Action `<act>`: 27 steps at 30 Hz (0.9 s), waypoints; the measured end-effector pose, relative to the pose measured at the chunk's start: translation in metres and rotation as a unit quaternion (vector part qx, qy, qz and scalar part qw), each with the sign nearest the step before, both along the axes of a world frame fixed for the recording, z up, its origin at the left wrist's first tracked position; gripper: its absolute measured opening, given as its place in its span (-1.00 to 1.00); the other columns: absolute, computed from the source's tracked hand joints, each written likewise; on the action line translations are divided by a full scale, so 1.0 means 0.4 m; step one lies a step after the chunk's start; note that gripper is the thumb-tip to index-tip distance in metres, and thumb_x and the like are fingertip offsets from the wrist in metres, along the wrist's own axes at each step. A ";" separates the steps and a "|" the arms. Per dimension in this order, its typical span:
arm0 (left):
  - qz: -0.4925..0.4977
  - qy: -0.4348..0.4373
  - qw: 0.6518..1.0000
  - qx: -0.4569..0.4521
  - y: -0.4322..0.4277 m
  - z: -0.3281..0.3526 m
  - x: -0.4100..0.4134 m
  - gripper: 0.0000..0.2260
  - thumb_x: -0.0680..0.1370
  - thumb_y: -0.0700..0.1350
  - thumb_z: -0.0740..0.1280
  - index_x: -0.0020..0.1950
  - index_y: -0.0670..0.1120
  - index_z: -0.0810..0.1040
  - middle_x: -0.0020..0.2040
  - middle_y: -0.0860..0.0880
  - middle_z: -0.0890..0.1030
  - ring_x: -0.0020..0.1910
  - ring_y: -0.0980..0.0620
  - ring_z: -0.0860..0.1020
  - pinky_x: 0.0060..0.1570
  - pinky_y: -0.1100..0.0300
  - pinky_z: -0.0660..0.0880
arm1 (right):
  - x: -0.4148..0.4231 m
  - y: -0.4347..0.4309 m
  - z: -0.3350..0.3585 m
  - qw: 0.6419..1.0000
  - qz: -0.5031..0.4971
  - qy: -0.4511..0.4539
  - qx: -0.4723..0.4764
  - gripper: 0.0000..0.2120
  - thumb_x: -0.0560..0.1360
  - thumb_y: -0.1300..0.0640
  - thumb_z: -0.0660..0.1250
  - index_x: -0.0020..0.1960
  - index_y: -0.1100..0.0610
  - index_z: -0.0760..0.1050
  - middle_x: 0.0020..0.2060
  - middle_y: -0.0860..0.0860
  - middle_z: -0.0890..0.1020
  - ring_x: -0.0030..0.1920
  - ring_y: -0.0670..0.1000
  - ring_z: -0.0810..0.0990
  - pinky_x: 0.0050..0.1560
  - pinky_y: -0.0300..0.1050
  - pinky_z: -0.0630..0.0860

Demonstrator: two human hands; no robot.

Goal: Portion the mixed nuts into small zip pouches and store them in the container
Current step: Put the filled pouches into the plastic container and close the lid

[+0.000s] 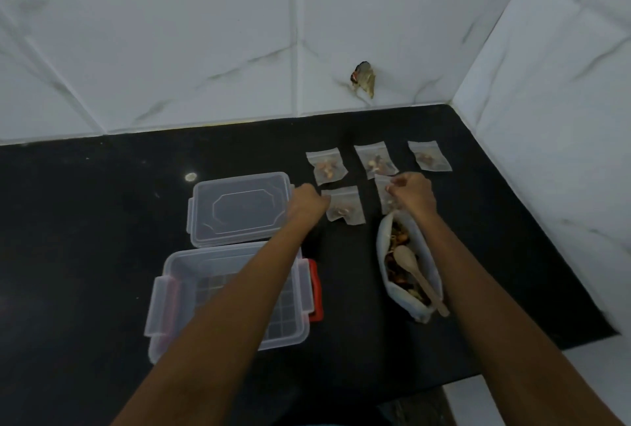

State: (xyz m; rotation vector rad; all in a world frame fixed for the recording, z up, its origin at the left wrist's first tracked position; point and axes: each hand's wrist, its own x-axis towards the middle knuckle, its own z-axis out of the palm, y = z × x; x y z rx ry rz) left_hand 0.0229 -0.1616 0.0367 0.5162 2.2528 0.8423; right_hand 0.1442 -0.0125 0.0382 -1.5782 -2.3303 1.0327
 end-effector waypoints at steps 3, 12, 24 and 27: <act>0.018 -0.004 0.999 -0.044 0.041 -0.028 0.034 -0.59 0.53 0.01 0.30 0.23 -0.24 0.40 0.19 -0.22 0.51 0.13 -0.18 0.53 0.15 -0.02 0.49 | 0.047 0.051 -0.020 0.998 -0.034 -0.033 -0.028 -0.64 0.49 0.10 0.34 0.24 0.19 0.46 0.18 0.13 0.53 0.18 0.09 0.50 0.07 -0.08 0.41; 0.104 -0.031 0.991 -0.073 0.102 -0.069 0.078 -0.37 0.43 -0.06 0.43 0.37 -0.23 0.20 0.35 -0.23 0.35 0.33 -0.21 0.35 0.27 -0.07 0.37 | 0.053 0.090 -0.083 0.992 -0.041 -0.037 -0.113 -0.50 0.35 -0.10 0.44 0.14 0.20 0.49 0.08 0.12 0.55 0.08 0.11 0.55 0.09 0.06 0.51; 0.154 -0.163 0.968 0.116 0.093 -0.051 0.093 -0.75 0.45 -0.27 0.40 0.11 -0.24 0.51 0.11 -0.20 0.59 0.04 -0.07 0.59 0.00 0.12 0.55 | 0.082 0.114 -0.048 0.968 -0.086 0.129 -0.197 -0.85 0.38 0.19 0.46 -0.11 0.16 0.52 -0.02 0.14 0.63 -0.03 0.04 0.61 0.05 -0.06 0.56; 0.141 -0.178 0.960 0.162 0.074 0.005 0.099 -0.72 0.46 -0.28 0.37 0.16 -0.24 0.49 0.14 -0.17 0.57 0.06 -0.04 0.56 -0.05 0.20 0.50 | 0.090 0.103 0.008 0.952 -0.079 0.178 -0.238 -0.84 0.41 0.22 0.42 -0.04 0.15 0.49 0.00 0.10 0.61 -0.02 0.01 0.60 -0.05 -0.11 0.57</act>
